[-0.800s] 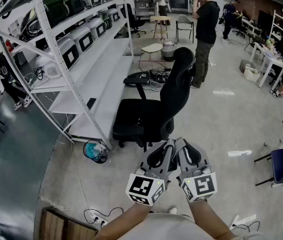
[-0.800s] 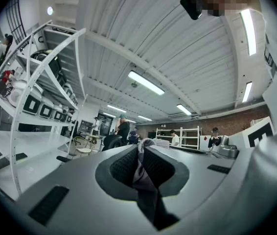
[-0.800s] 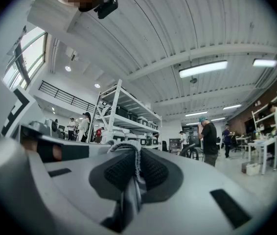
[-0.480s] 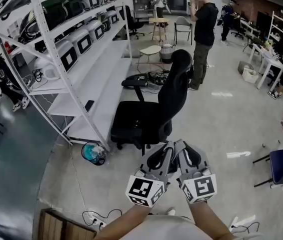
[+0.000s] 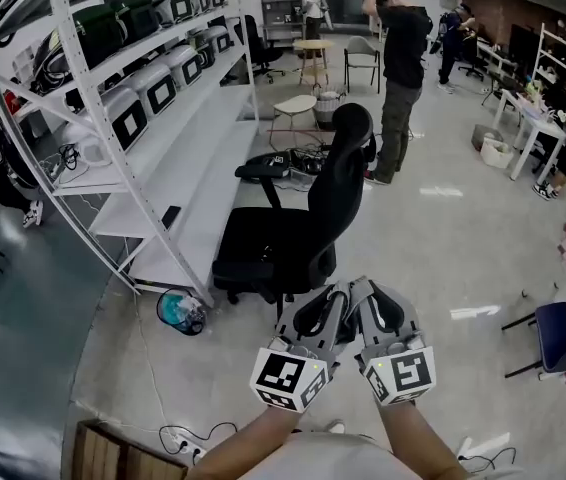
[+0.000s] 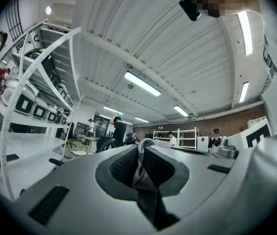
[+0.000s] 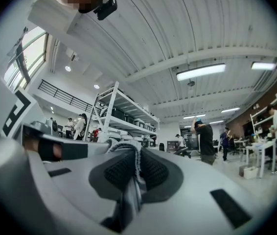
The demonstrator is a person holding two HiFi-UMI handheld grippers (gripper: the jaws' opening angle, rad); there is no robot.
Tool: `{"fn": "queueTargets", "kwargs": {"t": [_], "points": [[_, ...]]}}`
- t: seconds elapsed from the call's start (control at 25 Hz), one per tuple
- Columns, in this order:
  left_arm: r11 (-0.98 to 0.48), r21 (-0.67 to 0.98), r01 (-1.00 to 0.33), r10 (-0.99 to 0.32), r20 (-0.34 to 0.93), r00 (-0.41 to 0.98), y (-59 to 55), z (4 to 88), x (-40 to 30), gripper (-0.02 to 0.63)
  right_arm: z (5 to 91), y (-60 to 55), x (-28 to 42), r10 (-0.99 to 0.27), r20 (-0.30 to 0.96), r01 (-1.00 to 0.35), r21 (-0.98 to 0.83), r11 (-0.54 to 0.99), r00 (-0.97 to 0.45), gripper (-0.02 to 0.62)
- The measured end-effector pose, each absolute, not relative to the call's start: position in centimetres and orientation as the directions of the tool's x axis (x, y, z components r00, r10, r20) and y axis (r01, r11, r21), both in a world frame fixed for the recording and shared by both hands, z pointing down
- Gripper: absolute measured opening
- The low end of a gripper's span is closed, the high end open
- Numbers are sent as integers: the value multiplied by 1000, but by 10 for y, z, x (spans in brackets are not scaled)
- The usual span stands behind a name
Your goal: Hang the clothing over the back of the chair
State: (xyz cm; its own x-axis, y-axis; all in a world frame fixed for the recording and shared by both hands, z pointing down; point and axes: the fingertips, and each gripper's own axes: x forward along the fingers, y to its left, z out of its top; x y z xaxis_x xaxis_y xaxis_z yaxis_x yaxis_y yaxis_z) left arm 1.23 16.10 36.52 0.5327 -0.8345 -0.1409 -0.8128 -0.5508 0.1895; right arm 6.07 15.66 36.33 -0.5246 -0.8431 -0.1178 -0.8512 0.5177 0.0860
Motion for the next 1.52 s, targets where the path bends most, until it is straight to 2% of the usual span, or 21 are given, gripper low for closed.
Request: {"fn": "queueTargets", "kwargs": {"t": [0.56,0.88,1.2,1.52], "points": [[-490,226,-842,-872,-109,478,142,378,59,34,373,141,109,-813,-129,-821,32,570,-568,40],[-516,241,-822,-856,-106,506,111,385,68,34,382,112,117,-825,-125,-832,6,555,-552,40],[-563,312,-766,-823,-119,556,36,397,49,34,392,40,96,-853,-79,-857,27,515,-516,40],[-590,314,-744,-804,-149,575,-40,392,-2,34,387,-37,45,-860,-74,-863,47,502,-504,40]]}}
